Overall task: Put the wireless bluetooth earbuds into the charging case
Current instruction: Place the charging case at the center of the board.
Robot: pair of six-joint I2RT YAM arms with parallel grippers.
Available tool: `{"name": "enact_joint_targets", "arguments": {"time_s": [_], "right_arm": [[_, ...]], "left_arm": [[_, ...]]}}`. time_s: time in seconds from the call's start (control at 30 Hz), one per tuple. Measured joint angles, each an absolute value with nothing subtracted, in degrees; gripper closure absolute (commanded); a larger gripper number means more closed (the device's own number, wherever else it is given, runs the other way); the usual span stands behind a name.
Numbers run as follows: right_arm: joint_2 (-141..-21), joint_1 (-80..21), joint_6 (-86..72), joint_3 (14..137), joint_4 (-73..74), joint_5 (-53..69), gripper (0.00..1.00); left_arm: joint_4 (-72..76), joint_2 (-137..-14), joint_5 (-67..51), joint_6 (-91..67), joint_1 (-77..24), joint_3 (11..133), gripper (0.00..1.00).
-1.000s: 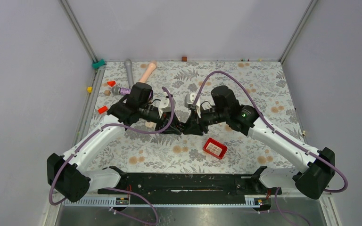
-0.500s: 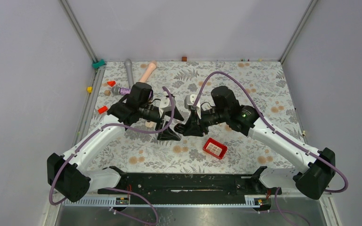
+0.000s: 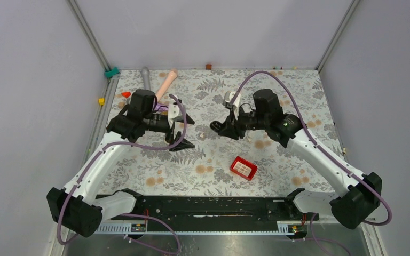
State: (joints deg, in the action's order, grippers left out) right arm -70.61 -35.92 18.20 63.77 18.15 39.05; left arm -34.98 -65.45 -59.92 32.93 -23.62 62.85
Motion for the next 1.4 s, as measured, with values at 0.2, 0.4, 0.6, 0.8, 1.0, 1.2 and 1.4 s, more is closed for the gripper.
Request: {"name": "enact_joint_targets", "arguments": {"time_s": [0.2, 0.4, 0.6, 0.8, 1.0, 1.2, 1.4], "right_arm": [[-70.8, -28.9, 19.9, 63.8, 18.3, 33.4, 0.97], [-73.4, -22.9, 24.2, 63.7, 19.1, 28.0, 0.98], [-78.6, -18.2, 29.3, 63.2, 19.1, 22.9, 0.97], [-89.0, -18.2, 30.4, 66.5, 21.7, 23.8, 0.97], [-104.2, -19.8, 27.2, 80.4, 24.1, 24.9, 0.95], [-116.5, -25.3, 24.5, 94.1, 26.5, 25.0, 0.92], [-129.0, -29.8, 19.5, 109.6, 31.3, 25.6, 0.92]], "left_arm": [[-40.4, -65.5, -57.9, 39.3, -15.6, 63.7, 0.02], [-44.5, -66.2, -56.8, 43.7, -8.2, 62.4, 0.02], [-43.3, -64.3, -53.8, 43.2, -7.7, 55.0, 0.02], [-39.2, -60.1, -53.4, 40.0, -7.7, 50.0, 0.01], [-36.4, -56.6, -52.8, 39.4, -7.7, 48.4, 0.01], [-36.2, -56.3, -52.7, 39.4, -6.7, 46.9, 0.01], [-36.3, -57.1, -52.7, 39.7, -6.3, 46.7, 0.01]]}}
